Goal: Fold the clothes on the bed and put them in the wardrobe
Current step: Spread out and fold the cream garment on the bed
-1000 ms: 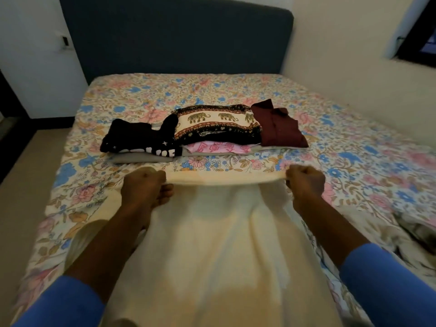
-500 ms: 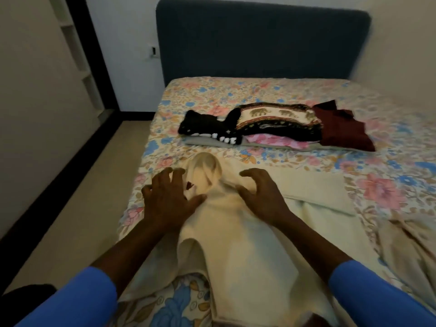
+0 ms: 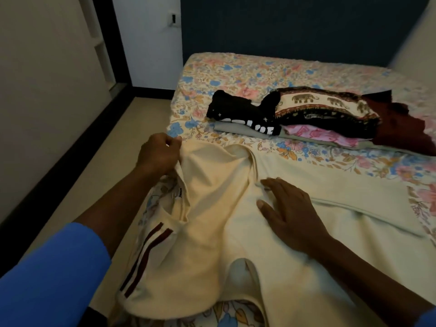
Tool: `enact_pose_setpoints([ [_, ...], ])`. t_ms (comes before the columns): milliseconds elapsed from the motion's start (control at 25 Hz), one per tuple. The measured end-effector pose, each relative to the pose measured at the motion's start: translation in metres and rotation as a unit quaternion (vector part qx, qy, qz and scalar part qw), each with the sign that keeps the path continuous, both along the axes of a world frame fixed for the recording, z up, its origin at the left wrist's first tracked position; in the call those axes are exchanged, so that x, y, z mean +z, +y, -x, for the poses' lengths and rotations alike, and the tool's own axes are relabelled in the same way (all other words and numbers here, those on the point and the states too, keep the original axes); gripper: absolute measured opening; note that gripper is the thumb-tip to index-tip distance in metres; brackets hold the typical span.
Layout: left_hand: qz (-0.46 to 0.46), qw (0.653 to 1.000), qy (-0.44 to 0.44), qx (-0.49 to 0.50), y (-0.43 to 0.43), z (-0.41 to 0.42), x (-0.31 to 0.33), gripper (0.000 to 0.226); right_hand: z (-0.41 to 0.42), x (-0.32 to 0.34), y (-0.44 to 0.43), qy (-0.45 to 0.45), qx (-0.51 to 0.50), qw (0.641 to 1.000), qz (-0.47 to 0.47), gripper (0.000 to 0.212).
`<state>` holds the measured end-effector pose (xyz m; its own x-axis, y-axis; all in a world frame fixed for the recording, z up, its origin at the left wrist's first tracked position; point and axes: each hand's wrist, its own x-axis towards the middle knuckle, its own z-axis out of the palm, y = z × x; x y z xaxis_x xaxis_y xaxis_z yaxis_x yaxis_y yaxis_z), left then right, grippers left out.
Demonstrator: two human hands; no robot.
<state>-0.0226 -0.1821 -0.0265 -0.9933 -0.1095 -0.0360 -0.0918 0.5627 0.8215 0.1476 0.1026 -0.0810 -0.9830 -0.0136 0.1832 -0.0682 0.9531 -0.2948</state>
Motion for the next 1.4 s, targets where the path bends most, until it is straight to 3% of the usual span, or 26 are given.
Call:
enact_pose_setpoints([
  [120, 0.01, 0.977, -0.156, -0.146, -0.026, 0.001, 0.025, 0.046, 0.021, 0.015, -0.015, 0.023, -0.059, 0.997, -0.046, 0.06],
  [200, -0.005, 0.95, -0.238, -0.201, -0.039, -0.001, 0.031, 0.044, 0.052, 0.021, -0.029, 0.03, -0.128, 0.991, -0.038, 0.055],
  [280, -0.042, 0.968, -0.183, -0.167, -0.045, 0.009, 0.027, 0.028, 0.071, 0.013, -0.043, 0.041, -0.195, 0.98, -0.017, 0.045],
  [360, -0.026, 0.998, -0.032, -0.054, -0.049, 0.022, 0.022, 0.022, 0.072, -0.001, -0.051, 0.082, -0.225, 0.971, -0.018, 0.042],
  [400, -0.011, 1.0, 0.015, -0.024, -0.051, 0.029, 0.022, 0.03, 0.072, -0.006, -0.052, 0.1, -0.235, 0.967, -0.01, 0.042],
  [440, -0.007, 0.999, 0.001, -0.036, -0.05, 0.028, 0.025, 0.045, 0.073, -0.009, -0.051, 0.111, -0.242, 0.964, -0.001, 0.042],
  [520, 0.018, 0.976, -0.168, -0.138, -0.048, 0.016, 0.025, 0.07, 0.074, -0.009, -0.051, 0.118, -0.245, 0.962, 0.015, 0.042],
  [560, 0.043, 0.952, -0.238, -0.187, -0.045, 0.009, 0.025, 0.072, 0.075, -0.008, -0.051, 0.118, -0.248, 0.961, 0.023, 0.042],
  [640, 0.045, 0.938, -0.271, -0.214, -0.045, 0.002, 0.024, 0.06, 0.076, -0.008, -0.051, 0.124, -0.25, 0.96, 0.029, 0.042],
  [720, -0.036, 0.957, -0.228, -0.174, -0.05, 0.004, 0.025, 0.043, 0.074, -0.009, -0.052, 0.126, -0.252, 0.959, 0.025, 0.042],
  [800, -0.077, 0.985, -0.106, -0.113, -0.058, 0.02, 0.025, 0.025, 0.073, -0.008, -0.051, 0.125, -0.251, 0.959, 0.023, 0.041],
  [840, -0.037, 0.997, -0.005, -0.07, -0.06, 0.032, 0.026, 0.018, 0.073, -0.008, -0.051, 0.127, -0.251, 0.959, 0.023, 0.041],
  [920, 0.078, 0.98, 0.185, -0.011, -0.06, 0.056, 0.022, 0.011, 0.073, -0.01, -0.05, 0.132, -0.252, 0.959, 0.017, 0.041],
  [1000, 0.099, 0.966, 0.237, 0.013, -0.053, 0.073, 0.012, 0.019, 0.074, -0.013, -0.05, 0.141, -0.251, 0.958, 0.009, 0.04],
  [1040, 0.089, 0.975, 0.202, 0.023, -0.047, 0.078, 0.005, 0.033, 0.075, -0.015, -0.049, 0.145, -0.254, 0.956, 0.008, 0.039],
  [1120, 0.029, 0.999, 0.005, 0.025, -0.038, 0.075, -0.009, 0.068, 0.076, -0.018, -0.049, 0.148, -0.262, 0.954, 0.004, 0.038],
  [1200, -0.08, 0.981, -0.177, -0.009, -0.041, 0.066, -0.021, 0.075, 0.077, -0.02, -0.05, 0.148, -0.257, 0.955, -0.002, 0.037],
  [1280, -0.145, 0.972, -0.185, -0.017, -0.049, 0.064, -0.028, 0.061, 0.078, -0.019, -0.05, 0.15, -0.253, 0.956, -0.002, 0.036],
  [1400, -0.15, 0.988, -0.038, -0.027, -0.058, 0.069, -0.029, 0.031, 0.077, -0.019, -0.05, 0.155, -0.254, 0.955, 0.005, 0.032],
])
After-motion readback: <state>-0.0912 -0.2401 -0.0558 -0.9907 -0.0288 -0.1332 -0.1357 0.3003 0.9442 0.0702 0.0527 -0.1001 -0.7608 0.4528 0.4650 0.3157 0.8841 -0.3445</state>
